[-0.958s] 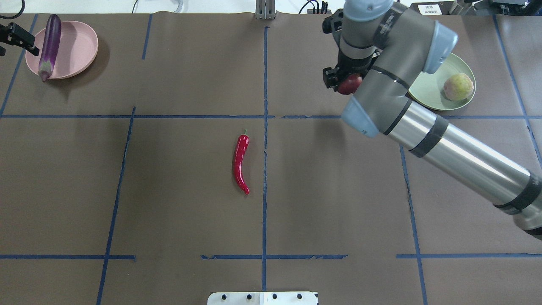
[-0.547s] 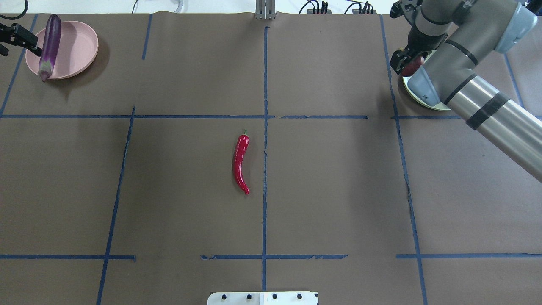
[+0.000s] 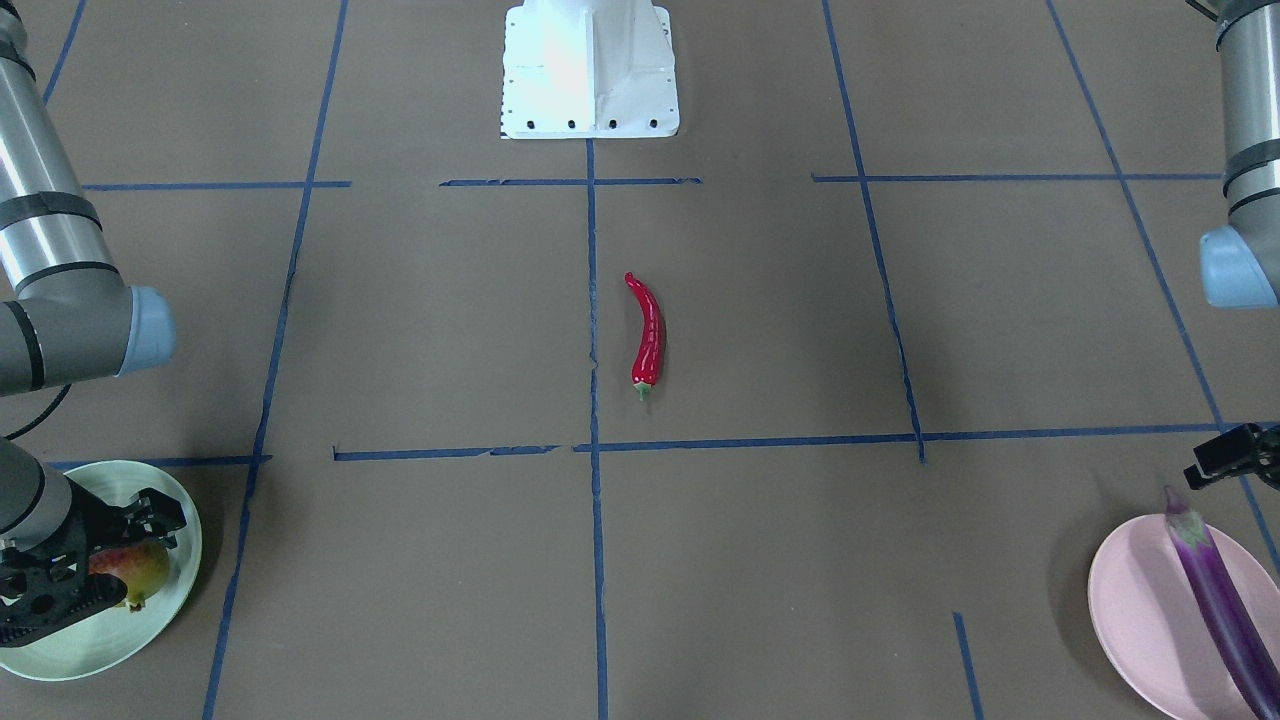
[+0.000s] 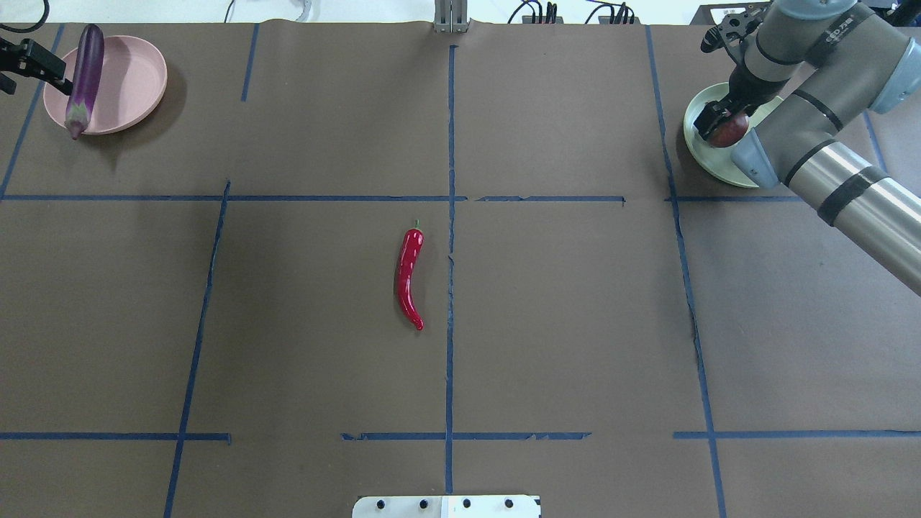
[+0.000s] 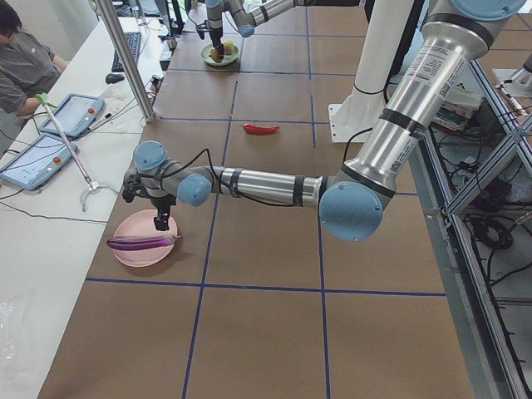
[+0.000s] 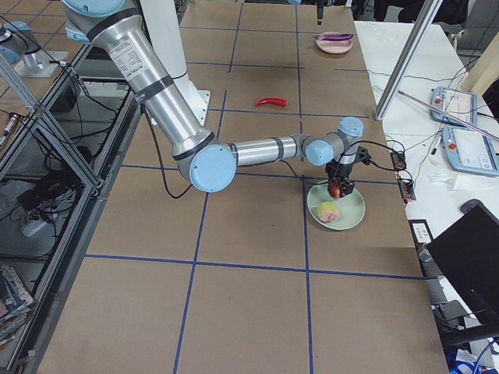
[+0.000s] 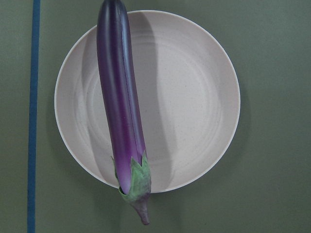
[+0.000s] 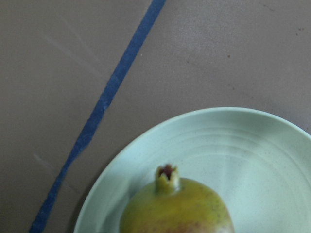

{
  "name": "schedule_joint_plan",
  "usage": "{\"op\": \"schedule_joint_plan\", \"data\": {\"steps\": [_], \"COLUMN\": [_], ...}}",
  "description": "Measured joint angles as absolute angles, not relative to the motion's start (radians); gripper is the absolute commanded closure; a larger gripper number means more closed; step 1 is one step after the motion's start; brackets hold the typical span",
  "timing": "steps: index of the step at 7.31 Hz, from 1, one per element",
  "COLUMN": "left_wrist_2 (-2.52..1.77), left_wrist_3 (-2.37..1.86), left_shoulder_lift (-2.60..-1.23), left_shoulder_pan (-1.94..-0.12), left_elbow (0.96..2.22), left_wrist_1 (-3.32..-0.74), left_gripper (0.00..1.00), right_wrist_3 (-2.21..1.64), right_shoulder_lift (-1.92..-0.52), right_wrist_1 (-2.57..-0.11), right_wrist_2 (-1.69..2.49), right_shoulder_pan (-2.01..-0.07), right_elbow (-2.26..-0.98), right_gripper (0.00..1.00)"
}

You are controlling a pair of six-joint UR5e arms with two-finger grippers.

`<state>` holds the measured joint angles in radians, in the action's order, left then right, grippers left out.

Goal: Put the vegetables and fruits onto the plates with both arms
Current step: 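Grasp the pomegranate with the right gripper and lower it onto the green plate, then release the pomegranate and withdraw the right arm while the left gripper reaches the chili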

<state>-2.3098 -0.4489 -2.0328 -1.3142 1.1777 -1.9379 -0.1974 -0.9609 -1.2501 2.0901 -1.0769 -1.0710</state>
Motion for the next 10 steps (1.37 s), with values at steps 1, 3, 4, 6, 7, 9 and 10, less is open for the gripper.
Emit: {"op": "schedule_joint_plan", "data": {"steps": [1,3,4,6,7,9,10], "left_wrist_2": [-2.310,-2.316,-2.316,-2.307,-2.288,-2.246,-2.218], "left_wrist_3": [-0.449,-0.472,-0.538,-0.731,-0.812,-0.970,-1.059], "left_shoulder_lift": [-2.034,-2.041,-2.057,-2.123,-2.155,-2.232,-2.276], "left_shoulder_pan": [-1.309,-1.275,-1.226,-1.107,-1.049,-0.954,-0.907], "left_elbow": [1.183,1.215,1.232,1.269,1.288,1.302,1.304], "left_wrist_1": [-1.937,-1.930,-1.928,-1.928,-1.927,-1.910,-1.894], "left_gripper": [0.00,0.00,0.00,0.00,0.00,0.00,0.00], "right_wrist_3": [-0.223,-0.231,-0.222,-0.209,-0.207,-0.205,-0.196], "right_shoulder_lift": [-0.959,-0.972,-0.989,-1.086,-1.188,-1.431,-1.543], "right_wrist_1": [-1.257,-1.334,-1.397,-1.541,-1.583,-1.599,-1.587], "right_wrist_2": [2.104,2.181,2.219,2.274,2.287,2.303,2.304], "right_shoulder_pan": [-1.092,-1.177,-1.222,-1.308,-1.336,-1.376,-1.393], "right_elbow": [-1.073,-1.116,-1.166,-1.334,-1.448,-1.653,-1.723], "right_gripper": [0.00,0.00,0.00,0.00,0.00,0.00,0.00]}}
